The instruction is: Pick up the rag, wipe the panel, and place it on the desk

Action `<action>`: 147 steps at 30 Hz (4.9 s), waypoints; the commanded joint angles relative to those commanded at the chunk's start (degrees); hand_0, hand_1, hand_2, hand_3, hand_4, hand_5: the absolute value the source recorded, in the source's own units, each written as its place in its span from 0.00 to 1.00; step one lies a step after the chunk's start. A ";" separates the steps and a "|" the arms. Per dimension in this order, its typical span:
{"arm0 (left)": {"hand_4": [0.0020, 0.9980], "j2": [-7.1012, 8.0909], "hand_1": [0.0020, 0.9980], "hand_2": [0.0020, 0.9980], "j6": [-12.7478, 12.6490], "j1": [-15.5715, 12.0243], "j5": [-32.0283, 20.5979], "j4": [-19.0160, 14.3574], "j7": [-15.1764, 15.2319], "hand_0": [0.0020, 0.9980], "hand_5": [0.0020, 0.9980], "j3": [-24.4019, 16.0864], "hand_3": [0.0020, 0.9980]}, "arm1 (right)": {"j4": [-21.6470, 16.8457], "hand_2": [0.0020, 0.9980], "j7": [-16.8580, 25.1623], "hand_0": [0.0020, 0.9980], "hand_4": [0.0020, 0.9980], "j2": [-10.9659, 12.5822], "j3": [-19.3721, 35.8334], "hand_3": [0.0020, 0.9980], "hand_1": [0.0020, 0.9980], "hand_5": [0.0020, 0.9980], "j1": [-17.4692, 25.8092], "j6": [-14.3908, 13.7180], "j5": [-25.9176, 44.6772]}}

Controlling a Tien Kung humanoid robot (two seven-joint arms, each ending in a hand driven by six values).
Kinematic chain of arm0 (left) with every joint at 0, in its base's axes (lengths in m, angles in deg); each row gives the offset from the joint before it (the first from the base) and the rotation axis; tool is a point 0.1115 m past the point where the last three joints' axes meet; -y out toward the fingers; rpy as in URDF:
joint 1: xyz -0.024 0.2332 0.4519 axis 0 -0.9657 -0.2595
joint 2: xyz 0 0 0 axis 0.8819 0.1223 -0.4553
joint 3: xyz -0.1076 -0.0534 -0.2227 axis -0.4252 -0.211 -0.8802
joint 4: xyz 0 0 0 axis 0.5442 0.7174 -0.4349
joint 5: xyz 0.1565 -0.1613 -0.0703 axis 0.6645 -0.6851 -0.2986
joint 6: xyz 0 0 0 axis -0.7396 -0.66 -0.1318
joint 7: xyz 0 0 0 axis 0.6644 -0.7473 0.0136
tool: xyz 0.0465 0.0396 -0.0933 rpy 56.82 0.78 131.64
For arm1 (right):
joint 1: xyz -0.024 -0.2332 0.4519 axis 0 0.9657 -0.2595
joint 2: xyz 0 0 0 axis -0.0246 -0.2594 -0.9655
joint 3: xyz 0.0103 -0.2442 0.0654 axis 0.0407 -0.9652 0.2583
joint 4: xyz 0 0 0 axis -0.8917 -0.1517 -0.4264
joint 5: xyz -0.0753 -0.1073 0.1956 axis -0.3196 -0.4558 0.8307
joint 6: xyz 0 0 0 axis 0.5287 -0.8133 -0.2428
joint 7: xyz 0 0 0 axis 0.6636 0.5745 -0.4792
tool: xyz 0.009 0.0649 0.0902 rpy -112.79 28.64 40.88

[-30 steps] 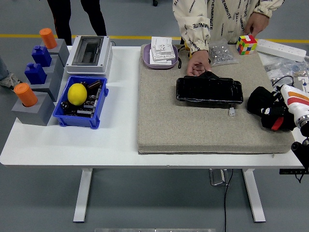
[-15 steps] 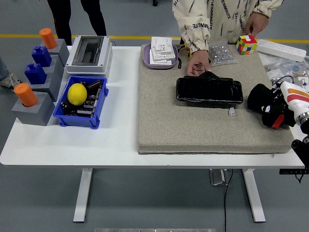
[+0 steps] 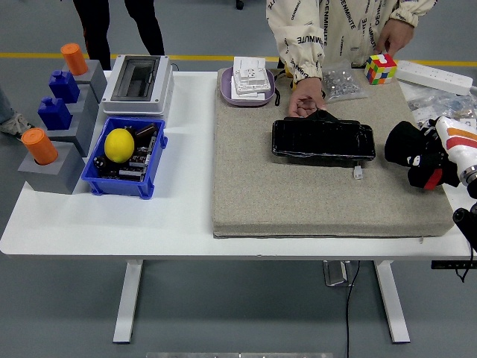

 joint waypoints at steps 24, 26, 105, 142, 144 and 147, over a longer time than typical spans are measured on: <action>0.60 -0.04 0.69 0.74 -0.03 -0.04 0.16 0.00 0.01 0.65 0.47 -0.35 0.57 | -1.27 0.40 -0.50 0.19 1.00 0.56 -0.08 0.41 0.33 0.13 -0.27 -0.48 -1.10; 0.60 -0.05 0.69 0.73 -0.04 -0.05 0.19 0.00 0.02 0.64 0.47 -0.40 0.56 | -1.50 0.40 -0.59 0.19 1.00 0.57 -0.11 0.39 0.32 0.10 -0.26 -0.50 -1.23; 0.60 0.34 0.69 0.74 -0.10 0.23 -0.10 0.00 -0.08 0.65 0.47 -0.01 0.56 | -4.09 0.39 -2.10 0.20 0.98 -9.57 -3.92 0.39 0.32 0.02 -3.56 -0.53 -1.66; 0.60 0.79 0.69 0.73 -0.07 0.42 -0.21 0.00 -0.05 0.64 0.47 0.43 0.56 | -3.46 0.39 -2.24 0.20 0.97 -14.71 -10.49 0.39 0.32 0.01 -7.62 -0.45 -0.79; 0.60 0.80 0.69 0.73 -0.05 0.42 -0.28 0.00 -0.03 0.64 0.47 0.55 0.56 | -3.60 0.39 -2.26 0.20 0.97 -15.23 -10.61 0.39 0.32 0.01 -7.75 -0.46 -0.74; 0.60 0.84 0.69 0.73 -0.05 0.39 -0.23 0.00 -0.05 0.65 0.47 0.58 0.57 | -3.62 0.39 -2.26 0.20 0.97 -15.86 -10.68 0.39 0.32 0.01 -7.91 -0.46 -0.74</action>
